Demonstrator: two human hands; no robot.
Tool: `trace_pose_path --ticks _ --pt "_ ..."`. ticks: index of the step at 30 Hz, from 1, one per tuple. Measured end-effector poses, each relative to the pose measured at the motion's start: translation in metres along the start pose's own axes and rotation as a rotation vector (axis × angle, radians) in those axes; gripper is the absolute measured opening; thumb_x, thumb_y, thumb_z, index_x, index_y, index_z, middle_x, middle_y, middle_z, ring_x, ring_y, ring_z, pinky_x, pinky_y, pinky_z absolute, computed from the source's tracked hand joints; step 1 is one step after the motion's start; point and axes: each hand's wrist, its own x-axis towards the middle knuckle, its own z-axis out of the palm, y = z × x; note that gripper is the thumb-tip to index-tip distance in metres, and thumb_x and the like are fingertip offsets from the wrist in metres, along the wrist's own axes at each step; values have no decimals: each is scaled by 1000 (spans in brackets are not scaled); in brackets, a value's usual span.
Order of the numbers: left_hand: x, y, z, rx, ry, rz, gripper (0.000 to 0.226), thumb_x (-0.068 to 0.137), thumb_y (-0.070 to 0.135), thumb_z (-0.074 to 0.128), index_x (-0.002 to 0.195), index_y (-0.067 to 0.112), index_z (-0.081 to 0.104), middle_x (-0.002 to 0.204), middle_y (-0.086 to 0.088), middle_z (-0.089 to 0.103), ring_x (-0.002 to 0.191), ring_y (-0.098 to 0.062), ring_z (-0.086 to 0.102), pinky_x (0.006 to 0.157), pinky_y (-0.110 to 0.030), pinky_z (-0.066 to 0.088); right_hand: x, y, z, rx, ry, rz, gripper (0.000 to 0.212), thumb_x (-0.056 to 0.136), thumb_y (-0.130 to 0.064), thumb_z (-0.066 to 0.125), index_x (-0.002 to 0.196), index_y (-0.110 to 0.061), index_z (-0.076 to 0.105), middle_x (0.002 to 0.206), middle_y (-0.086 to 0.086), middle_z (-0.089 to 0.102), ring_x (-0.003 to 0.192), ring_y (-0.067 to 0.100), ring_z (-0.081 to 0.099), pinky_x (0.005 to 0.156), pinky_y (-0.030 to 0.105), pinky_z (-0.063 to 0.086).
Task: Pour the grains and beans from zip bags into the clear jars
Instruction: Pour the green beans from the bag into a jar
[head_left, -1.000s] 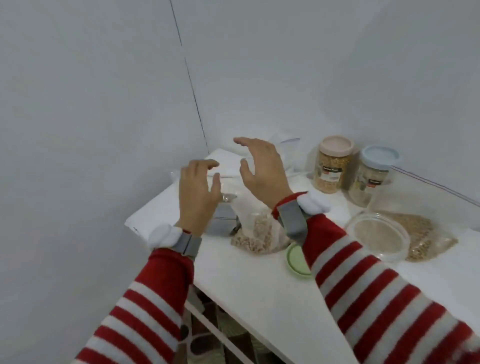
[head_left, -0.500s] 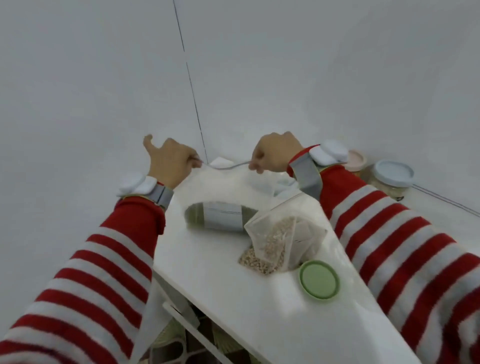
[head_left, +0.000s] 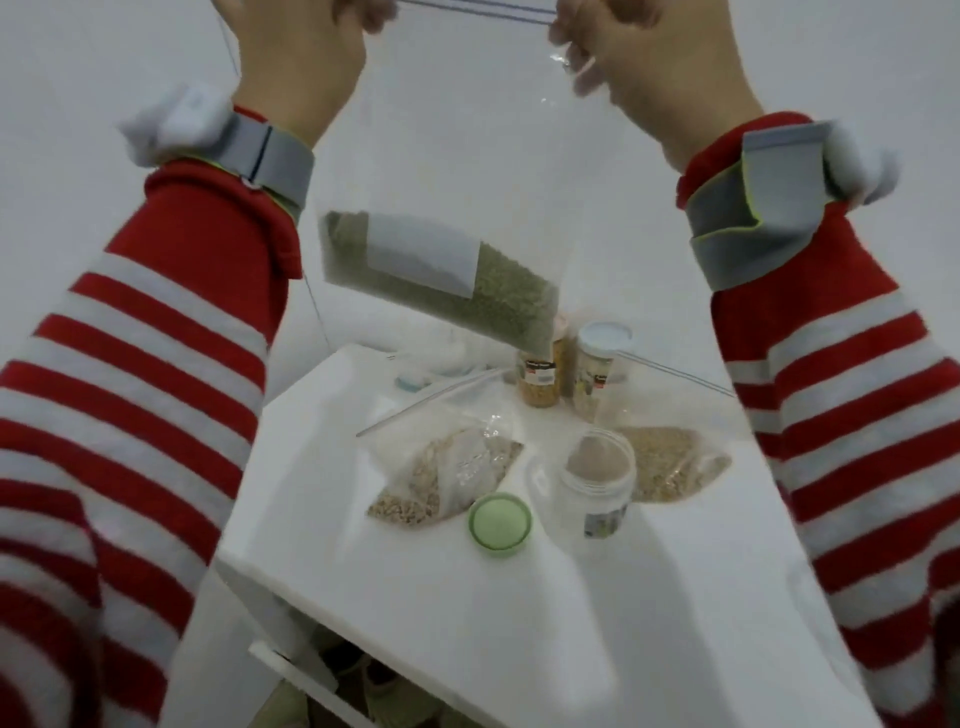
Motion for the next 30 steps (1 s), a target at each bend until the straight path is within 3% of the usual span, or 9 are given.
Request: trace_pose_path --ticks 5,8,11,14,16,19,21,27,30 --pt "-11 87 33 -434 -170 -43 26 84 29 43 81 35 68 79 25 68 90 1 66 96 -47 47 -40 6 -92 -47 -10 166 22 97 -25 44 78 -29 54 74 -13 56 59 -3 57 59 13 42" --pt "-39 164 55 -558 -277 -23 24 86 29 51 71 41 66 67 37 63 81 4 65 99 -46 47 -87 8 -157 -80 39 173 23 99 -31 49 82 -25 63 76 -9 63 60 3 62 56 20 44" --pt "-68 210 80 -590 -436 -49 22 89 23 53 74 34 66 64 30 63 72 15 57 101 -41 44 -126 13 -186 -50 -41 272 26 99 -31 56 88 -15 72 72 -6 67 54 8 60 46 19 40" --pt "-98 241 102 -541 -607 -30 25 86 23 48 69 33 63 76 20 66 92 -7 63 98 -46 44 -160 31 -183 -38 -112 388 27 97 -27 60 85 -8 75 69 0 69 50 13 62 42 21 43" --pt "-115 261 119 -489 -681 -9 26 87 20 44 81 29 67 94 10 66 108 -24 58 98 -47 43 -184 48 -173 7 -119 476 26 96 -24 61 81 -7 74 69 2 69 51 16 64 42 24 47" --pt "-148 288 151 -358 -717 -17 28 95 12 47 110 20 71 126 -5 55 122 -31 43 102 -41 37 -213 75 -161 35 -78 613 27 95 -19 60 77 -3 73 72 4 71 52 20 67 47 35 57" --pt "-168 294 168 -381 -742 -11 24 95 11 52 110 14 72 126 -15 49 118 -33 44 101 -34 34 -230 89 -152 42 -56 672 30 94 -14 59 77 8 70 73 3 71 53 24 68 49 42 59" --pt "-235 303 176 -646 -915 -273 16 93 13 60 102 3 70 98 -14 69 94 -28 62 76 -23 40 -277 119 -121 82 -113 854 35 94 -14 59 80 19 62 79 28 67 58 29 68 54 49 59" --pt "-263 302 151 -860 -890 -662 27 95 18 57 121 11 54 77 -5 59 65 -16 57 56 -20 50 -295 132 -112 260 -69 995 37 94 -16 63 84 19 63 85 33 63 65 33 69 60 48 61"
